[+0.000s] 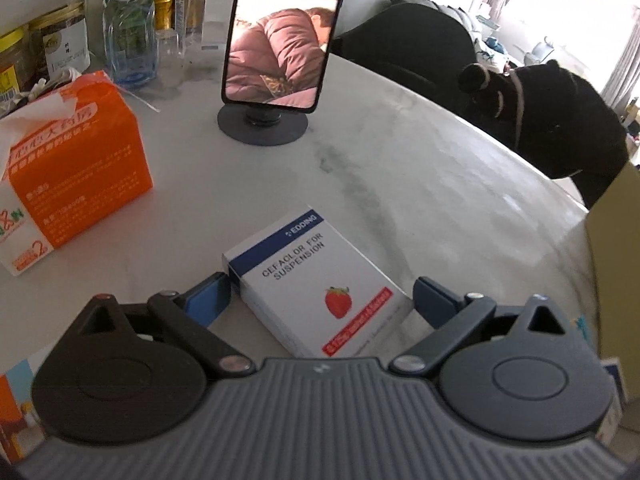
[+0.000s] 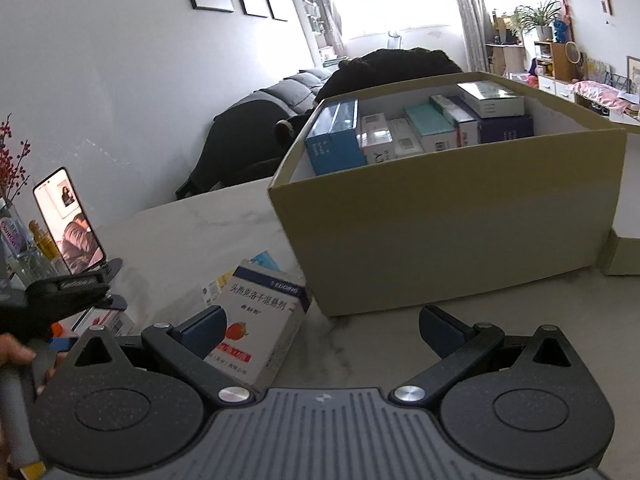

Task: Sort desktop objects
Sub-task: 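Grasp the white strawberry-printed cefaclor box with the right gripper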

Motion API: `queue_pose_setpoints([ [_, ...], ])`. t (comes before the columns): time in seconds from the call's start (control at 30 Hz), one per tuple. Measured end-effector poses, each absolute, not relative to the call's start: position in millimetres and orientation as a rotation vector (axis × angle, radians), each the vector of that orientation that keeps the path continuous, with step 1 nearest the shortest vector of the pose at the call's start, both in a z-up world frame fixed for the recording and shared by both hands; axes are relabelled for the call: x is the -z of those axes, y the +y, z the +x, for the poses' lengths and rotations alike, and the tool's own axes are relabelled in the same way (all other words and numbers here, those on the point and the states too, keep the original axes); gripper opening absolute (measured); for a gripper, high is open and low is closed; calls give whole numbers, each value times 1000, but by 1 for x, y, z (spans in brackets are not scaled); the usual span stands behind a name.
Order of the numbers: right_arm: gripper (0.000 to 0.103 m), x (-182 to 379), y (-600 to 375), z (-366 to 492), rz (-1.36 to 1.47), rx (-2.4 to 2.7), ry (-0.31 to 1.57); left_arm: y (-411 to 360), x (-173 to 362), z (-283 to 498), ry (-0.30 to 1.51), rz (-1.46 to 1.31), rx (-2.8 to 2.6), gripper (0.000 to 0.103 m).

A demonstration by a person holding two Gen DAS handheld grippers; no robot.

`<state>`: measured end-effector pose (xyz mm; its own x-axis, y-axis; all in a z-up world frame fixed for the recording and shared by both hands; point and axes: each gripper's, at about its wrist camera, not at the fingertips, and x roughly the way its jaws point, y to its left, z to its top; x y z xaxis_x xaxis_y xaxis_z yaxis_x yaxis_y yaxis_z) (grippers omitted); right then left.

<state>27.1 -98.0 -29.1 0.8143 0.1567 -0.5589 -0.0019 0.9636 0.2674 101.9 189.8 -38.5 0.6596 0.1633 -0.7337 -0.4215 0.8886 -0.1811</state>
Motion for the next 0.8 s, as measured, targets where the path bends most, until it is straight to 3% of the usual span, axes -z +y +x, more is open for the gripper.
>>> queue_pose_setpoints([
  [0.33,103,31,-97,31,303,-84,634,176,41,103,755,-293,-187,81],
  [0.8,103,42,-66,58,330,-128,714,175,37,94,744,-226,-112,67],
])
